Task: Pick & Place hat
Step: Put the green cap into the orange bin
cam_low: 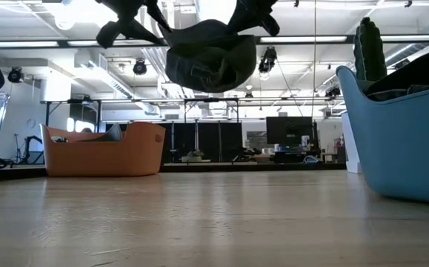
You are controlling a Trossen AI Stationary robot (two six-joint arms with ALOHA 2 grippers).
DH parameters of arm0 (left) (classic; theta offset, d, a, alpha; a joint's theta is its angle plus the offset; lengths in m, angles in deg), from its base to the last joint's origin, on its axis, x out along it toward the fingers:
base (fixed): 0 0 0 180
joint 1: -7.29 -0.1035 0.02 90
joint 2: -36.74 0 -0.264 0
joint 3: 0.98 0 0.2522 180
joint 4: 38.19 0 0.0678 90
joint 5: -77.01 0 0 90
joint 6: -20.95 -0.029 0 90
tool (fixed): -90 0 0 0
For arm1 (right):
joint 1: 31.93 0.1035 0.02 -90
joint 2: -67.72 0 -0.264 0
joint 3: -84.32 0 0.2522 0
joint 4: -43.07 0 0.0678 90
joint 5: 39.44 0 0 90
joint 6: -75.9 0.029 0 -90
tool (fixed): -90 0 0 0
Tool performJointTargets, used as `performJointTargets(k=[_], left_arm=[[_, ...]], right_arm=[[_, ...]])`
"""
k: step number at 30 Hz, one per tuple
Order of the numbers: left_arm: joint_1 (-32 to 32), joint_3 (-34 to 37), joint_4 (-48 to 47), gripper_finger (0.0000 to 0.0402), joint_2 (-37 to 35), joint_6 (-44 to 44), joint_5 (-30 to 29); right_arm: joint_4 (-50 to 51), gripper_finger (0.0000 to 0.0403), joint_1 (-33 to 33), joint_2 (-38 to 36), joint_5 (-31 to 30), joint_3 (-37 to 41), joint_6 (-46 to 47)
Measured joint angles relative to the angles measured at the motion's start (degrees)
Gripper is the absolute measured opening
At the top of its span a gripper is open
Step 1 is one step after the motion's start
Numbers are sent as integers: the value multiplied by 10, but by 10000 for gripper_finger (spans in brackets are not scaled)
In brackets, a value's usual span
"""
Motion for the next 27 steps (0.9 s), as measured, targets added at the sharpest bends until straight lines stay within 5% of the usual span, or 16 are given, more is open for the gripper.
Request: performJointTargets(k=[6,13,17,27], left_arm=[[-9,0,50,139,13,-43,36],[-10,0,33,25,12,-52,32],[-10,0,33,12,11,-62,18],[-9,0,-109,4,-31,-22,-55]], right_arm=[[-10,13,3,0,21,0,4],[-10,13,4,0,27,0,-3],[-10,16,3,0,49,0,-3],[49,116,4,-4,16,0,-1]])
